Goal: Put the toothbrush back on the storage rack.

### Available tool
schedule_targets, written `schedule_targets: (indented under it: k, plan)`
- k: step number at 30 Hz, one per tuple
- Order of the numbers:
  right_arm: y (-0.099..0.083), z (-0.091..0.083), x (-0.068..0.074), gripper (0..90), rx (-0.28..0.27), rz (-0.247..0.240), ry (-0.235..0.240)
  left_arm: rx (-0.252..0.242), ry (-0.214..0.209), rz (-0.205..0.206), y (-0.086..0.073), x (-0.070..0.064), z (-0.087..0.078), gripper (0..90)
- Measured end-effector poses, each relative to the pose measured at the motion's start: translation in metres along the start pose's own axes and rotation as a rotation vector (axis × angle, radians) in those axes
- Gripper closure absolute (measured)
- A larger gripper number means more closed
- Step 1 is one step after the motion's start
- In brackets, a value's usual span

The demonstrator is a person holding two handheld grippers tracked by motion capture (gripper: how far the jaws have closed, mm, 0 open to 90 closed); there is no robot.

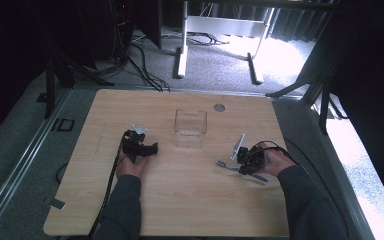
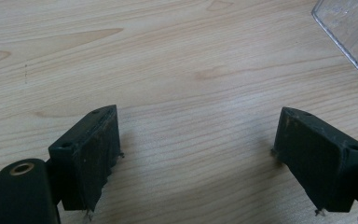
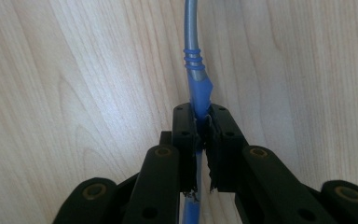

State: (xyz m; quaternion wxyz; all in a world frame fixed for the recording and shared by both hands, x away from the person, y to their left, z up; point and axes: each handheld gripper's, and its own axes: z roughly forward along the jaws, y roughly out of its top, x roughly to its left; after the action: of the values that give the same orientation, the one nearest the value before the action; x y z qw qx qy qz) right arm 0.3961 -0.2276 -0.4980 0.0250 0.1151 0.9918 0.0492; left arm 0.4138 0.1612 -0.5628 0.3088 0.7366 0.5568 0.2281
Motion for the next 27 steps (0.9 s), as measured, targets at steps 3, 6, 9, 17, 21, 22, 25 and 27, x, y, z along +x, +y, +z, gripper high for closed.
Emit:
schedule_targets:
  k: [3,6,9,17,21,22,25,27]
  plan:
    - [0.000,-0.002,0.000,82.4,-0.016,0.004,-0.002,0.000,0.000,0.001,0.000,0.000,0.000,14.8]
    - [0.001,-0.004,-0.001,82.4,-0.037,0.014,-0.007,0.000,0.000,0.000,0.000,0.000,0.000,14.8]
    - [0.000,-0.006,-0.002,82.4,-0.059,0.023,-0.014,0.000,0.000,0.000,0.000,0.000,0.000,14.8]
    - [0.000,-0.014,-0.005,82.4,-0.140,0.066,-0.046,0.000,0.000,0.000,0.000,0.000,0.000,14.8]
    - [0.000,-0.017,-0.006,82.4,-0.171,0.078,-0.057,0.000,0.000,0.000,0.000,0.000,0.000,14.8]
    - [0.000,-0.018,-0.006,82.4,-0.177,0.081,-0.059,0.000,0.000,0.000,0.000,0.000,0.000,14.8]
    - [0.000,-0.021,-0.007,82.4,-0.213,0.089,-0.068,0.000,0.000,0.000,0.000,0.000,0.000,14.8]
    - [-0.001,-0.023,-0.008,82.4,-0.235,0.100,-0.072,0.000,0.000,0.000,0.000,0.000,0.000,14.8]
